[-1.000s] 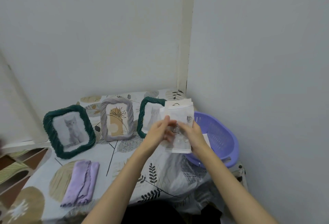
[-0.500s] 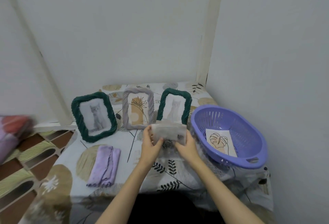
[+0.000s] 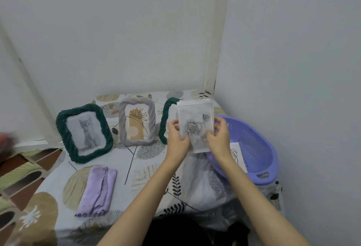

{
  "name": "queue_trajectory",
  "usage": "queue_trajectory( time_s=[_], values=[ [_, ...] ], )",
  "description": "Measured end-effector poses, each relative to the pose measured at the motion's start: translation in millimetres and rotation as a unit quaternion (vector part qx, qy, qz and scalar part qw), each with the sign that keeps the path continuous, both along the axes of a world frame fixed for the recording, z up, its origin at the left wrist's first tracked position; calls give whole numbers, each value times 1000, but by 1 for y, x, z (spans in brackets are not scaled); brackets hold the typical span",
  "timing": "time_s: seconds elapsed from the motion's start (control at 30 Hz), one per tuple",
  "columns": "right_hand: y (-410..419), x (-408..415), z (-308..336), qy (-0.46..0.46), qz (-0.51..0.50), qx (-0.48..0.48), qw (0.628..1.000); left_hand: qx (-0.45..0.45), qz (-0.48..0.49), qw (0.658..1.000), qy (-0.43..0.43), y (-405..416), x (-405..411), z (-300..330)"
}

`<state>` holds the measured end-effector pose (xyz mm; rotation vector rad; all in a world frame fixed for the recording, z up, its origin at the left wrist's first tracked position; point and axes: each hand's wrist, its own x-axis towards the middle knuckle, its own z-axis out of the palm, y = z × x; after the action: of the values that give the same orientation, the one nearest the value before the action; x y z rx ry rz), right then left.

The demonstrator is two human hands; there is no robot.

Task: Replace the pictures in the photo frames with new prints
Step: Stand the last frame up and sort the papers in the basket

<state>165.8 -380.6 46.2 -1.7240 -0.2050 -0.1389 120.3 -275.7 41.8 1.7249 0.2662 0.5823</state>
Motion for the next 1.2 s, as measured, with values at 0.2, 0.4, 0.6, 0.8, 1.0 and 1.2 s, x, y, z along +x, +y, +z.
queue_trajectory(
  time_s=[0.2,0.4,0.6,0.8,1.0,1.2],
  values=[
    [-73,54,12,82,-90,-133,984,44,-33,989,136,-53,63,13],
    [-105,83,-25,219,-6,-360,907,213,-126,889,386,-80,97,-5],
    [-103,88,-36,223,18,-437,871,294,-200,823,442,-92,105,-4],
    [-99,97,-38,196,42,-402,893,265,-202,839,430,-91,110,-13],
    [-112,81,-26,34,-67,-326,942,285,-80,924,242,-74,85,-7],
    [-79,21,-18,-120,-45,-261,957,261,75,960,68,-33,5,-41]
  ],
)
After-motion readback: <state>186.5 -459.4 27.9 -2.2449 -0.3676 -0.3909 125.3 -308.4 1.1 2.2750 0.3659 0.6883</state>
